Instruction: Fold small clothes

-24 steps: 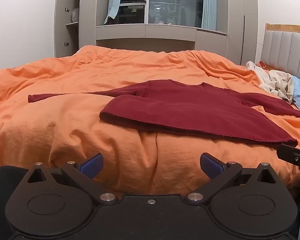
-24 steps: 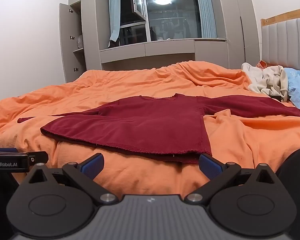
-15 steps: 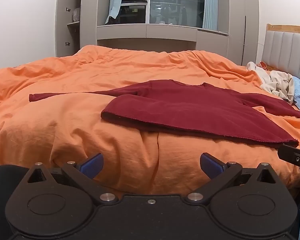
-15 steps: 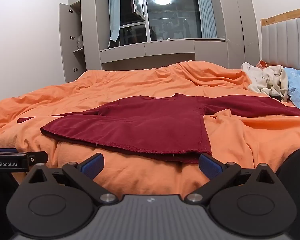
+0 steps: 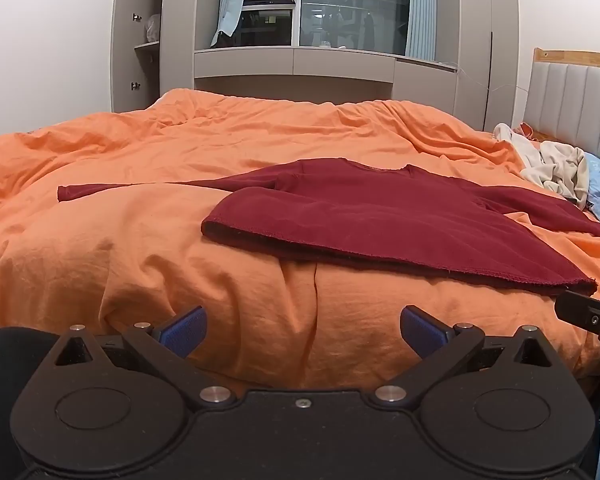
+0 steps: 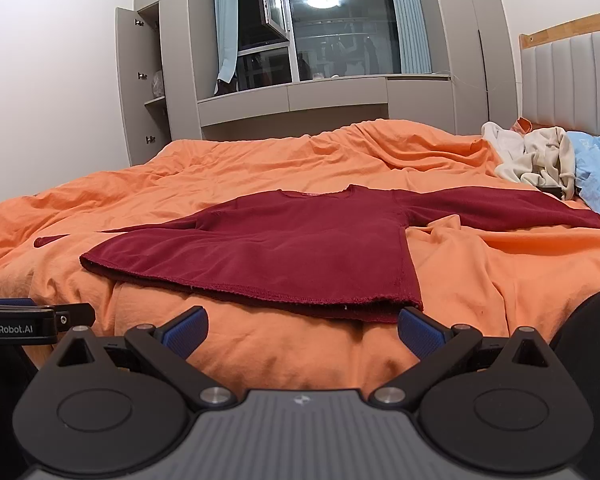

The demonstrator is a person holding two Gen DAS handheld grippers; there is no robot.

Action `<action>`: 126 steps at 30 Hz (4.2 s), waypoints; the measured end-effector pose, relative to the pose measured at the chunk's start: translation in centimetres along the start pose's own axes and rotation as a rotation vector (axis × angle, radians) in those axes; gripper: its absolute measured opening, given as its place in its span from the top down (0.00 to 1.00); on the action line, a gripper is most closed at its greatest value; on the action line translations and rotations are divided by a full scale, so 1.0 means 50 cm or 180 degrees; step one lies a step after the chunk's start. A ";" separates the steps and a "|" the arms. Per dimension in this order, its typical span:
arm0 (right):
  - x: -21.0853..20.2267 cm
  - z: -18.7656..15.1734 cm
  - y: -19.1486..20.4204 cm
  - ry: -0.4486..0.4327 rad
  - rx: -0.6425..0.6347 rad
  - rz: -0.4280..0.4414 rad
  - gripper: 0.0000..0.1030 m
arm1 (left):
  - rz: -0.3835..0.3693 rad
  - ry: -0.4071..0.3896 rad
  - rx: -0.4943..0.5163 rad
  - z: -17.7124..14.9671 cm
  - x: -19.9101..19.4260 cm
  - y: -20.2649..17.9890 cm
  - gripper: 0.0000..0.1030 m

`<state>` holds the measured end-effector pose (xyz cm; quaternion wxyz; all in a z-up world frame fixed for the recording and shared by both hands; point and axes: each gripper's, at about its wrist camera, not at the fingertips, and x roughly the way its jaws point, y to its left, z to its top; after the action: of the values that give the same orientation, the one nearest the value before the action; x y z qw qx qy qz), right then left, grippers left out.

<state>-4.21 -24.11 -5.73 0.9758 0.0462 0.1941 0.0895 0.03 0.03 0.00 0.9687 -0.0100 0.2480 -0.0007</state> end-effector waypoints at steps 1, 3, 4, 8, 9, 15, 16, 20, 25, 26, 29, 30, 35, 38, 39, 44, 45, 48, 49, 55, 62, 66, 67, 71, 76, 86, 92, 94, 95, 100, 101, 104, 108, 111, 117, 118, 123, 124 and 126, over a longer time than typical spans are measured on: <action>0.000 0.000 0.000 -0.0001 -0.0001 0.0000 0.00 | 0.0001 0.0000 0.0000 0.000 0.000 0.000 0.00; 0.000 -0.001 0.000 0.0001 0.0001 0.0001 0.00 | 0.0003 0.0001 0.0000 0.000 0.000 0.000 0.00; 0.000 -0.002 0.000 0.0002 0.0002 0.0001 0.00 | 0.0004 0.0000 0.0001 0.000 0.000 0.000 0.00; 0.000 -0.003 -0.001 0.0003 0.0003 0.0002 0.00 | 0.0002 0.0000 0.0001 0.000 0.000 0.000 0.00; 0.000 -0.004 -0.001 0.0003 0.0005 0.0002 0.00 | 0.0002 -0.0001 0.0000 0.000 0.000 0.000 0.00; 0.000 -0.006 -0.002 0.0004 0.0007 0.0002 0.00 | 0.0002 0.0000 -0.0001 0.000 0.000 0.000 0.00; 0.000 -0.006 -0.002 0.0004 0.0006 0.0002 0.00 | 0.0003 0.0000 -0.0001 0.000 0.000 0.000 0.00; -0.001 -0.007 -0.003 0.0007 0.0008 0.0004 0.00 | 0.0003 -0.0001 0.0000 0.000 0.000 0.000 0.00; -0.001 -0.009 -0.003 0.0008 0.0008 0.0004 0.00 | 0.0002 0.0000 0.0001 0.000 0.000 0.000 0.00; -0.001 -0.009 -0.003 0.0009 0.0010 0.0004 0.00 | 0.0002 0.0000 0.0000 0.000 0.000 0.000 0.00; -0.001 -0.010 -0.003 0.0010 0.0010 0.0005 0.00 | 0.0004 -0.0001 0.0000 0.000 0.000 0.000 0.00; -0.001 -0.010 -0.003 0.0010 0.0011 0.0005 0.00 | 0.0003 0.0000 -0.0001 0.000 0.000 0.000 0.00; -0.002 -0.011 -0.003 0.0010 0.0012 0.0005 0.00 | 0.0003 0.0001 0.0000 0.000 0.000 0.000 0.00; -0.002 -0.011 -0.003 0.0012 0.0012 0.0006 0.00 | 0.0004 0.0000 0.0000 0.000 0.000 0.000 0.00; -0.002 -0.011 -0.003 0.0014 0.0012 0.0006 0.00 | 0.0004 0.0000 0.0000 0.000 0.000 0.000 0.00; -0.002 -0.011 -0.004 0.0011 0.0011 0.0008 0.00 | 0.0005 0.0000 0.0000 0.000 0.000 0.000 0.00; -0.002 -0.011 -0.004 0.0013 0.0012 0.0008 0.00 | 0.0005 0.0000 0.0001 0.000 0.001 0.000 0.00; -0.002 -0.012 -0.003 0.0015 0.0015 0.0006 0.00 | 0.0004 0.0000 0.0001 0.000 0.001 0.000 0.00; -0.002 -0.012 -0.003 0.0015 0.0015 0.0007 0.00 | 0.0004 0.0001 0.0001 0.000 0.000 0.000 0.00; -0.002 -0.013 -0.004 0.0016 0.0016 0.0008 0.00 | 0.0004 0.0000 0.0001 0.000 0.000 0.000 0.00; -0.001 -0.016 -0.004 0.0017 0.0016 0.0011 0.00 | 0.0005 0.0001 0.0002 0.000 0.000 0.000 0.00; 0.002 -0.016 -0.007 0.0022 0.0019 0.0012 0.00 | 0.0005 0.0004 0.0003 0.000 0.000 0.000 0.00; 0.005 -0.021 -0.011 0.0024 0.0020 0.0013 0.00 | 0.0006 0.0005 0.0005 0.000 0.000 0.000 0.00; 0.007 -0.019 -0.012 0.0024 0.0020 0.0018 0.00 | 0.0001 0.0009 0.0012 -0.008 0.002 0.002 0.00; 0.005 -0.021 -0.004 0.0027 0.0030 0.0036 0.00 | -0.0046 0.0020 0.0010 0.002 0.018 0.002 0.00; 0.040 0.017 -0.042 -0.0165 0.0185 0.0011 0.00 | -0.0210 0.0028 0.0062 0.059 0.056 -0.034 0.00; 0.078 0.075 -0.109 -0.0292 0.0338 -0.0062 0.00 | -0.0267 0.0034 0.0089 0.122 0.111 -0.069 0.00; 0.096 0.097 -0.143 -0.0310 0.0432 -0.0085 0.00 | -0.0301 0.0045 0.0106 0.147 0.138 -0.084 0.00; 0.107 0.109 -0.164 -0.0322 0.0484 -0.0103 0.00 | -0.0319 0.0047 0.0121 0.161 0.152 -0.093 0.00; 0.153 0.165 -0.269 -0.0311 0.0714 -0.0325 0.00 | -0.0444 -0.0004 0.0246 0.235 0.238 -0.143 0.00; 0.161 0.174 -0.291 -0.0315 0.0738 -0.0411 0.00 | -0.0469 -0.0017 0.0280 0.245 0.254 -0.153 0.00; 0.192 0.202 -0.366 -0.0331 0.0772 -0.0718 0.00 | -0.0560 -0.0007 0.0382 0.282 0.317 -0.187 0.00; 0.233 0.230 -0.478 -0.0302 0.1006 -0.1061 0.00 | -0.0655 0.0000 0.0526 0.308 0.392 -0.235 0.00; 0.268 0.245 -0.572 -0.0275 0.1242 -0.1292 0.00 | -0.0699 0.0007 0.0632 0.310 0.439 -0.270 0.00; 0.349 0.256 -0.742 -0.0100 0.1641 -0.1546 0.00 | -0.0723 0.0258 0.0640 0.289 0.526 -0.302 0.00; 0.364 0.254 -0.760 -0.0097 0.1684 -0.1555 0.00 | -0.0730 0.0322 0.0629 0.285 0.537 -0.301 0.00; 0.414 0.226 -0.812 0.0019 0.2025 -0.1687 0.00 | -0.0744 0.0569 0.0549 0.274 0.580 -0.304 0.00; 0.418 0.220 -0.820 -0.0012 0.2097 -0.1732 0.00 | -0.0752 0.0616 0.0551 0.271 0.588 -0.305 0.00; 0.420 0.211 -0.835 -0.0089 0.2197 -0.1805 0.01 | -0.0756 0.0704 0.0559 0.263 0.600 -0.306 0.00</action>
<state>25.50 -61.55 -9.04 0.8917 0.3153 0.2044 -0.2523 32.73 -15.23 -2.57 0.9258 0.0455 0.3490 -0.1377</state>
